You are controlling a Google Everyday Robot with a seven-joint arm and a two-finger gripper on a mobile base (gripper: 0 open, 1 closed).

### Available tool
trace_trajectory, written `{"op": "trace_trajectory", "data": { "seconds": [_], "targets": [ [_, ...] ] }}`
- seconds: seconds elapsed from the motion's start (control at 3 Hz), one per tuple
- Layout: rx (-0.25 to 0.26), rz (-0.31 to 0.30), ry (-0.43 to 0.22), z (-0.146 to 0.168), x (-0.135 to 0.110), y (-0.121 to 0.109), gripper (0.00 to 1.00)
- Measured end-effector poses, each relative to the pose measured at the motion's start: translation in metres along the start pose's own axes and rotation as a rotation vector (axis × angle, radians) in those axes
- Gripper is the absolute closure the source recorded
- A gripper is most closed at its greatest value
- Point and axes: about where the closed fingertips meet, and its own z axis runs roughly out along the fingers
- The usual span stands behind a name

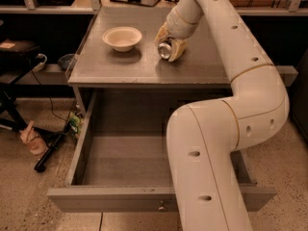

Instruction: Place pepsi can into top drawer

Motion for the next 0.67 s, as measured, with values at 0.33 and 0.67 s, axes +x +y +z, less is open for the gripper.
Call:
{"op": "trace_trajectory", "data": {
  "seconds": [0.33, 0.67],
  "targets": [
    [0.0, 0.0, 0.0, 0.0, 0.0, 0.0, 1.0],
    [0.068, -0.043, -0.049, -0.011, -0.01, -0.01, 1.0]
  ]
}}
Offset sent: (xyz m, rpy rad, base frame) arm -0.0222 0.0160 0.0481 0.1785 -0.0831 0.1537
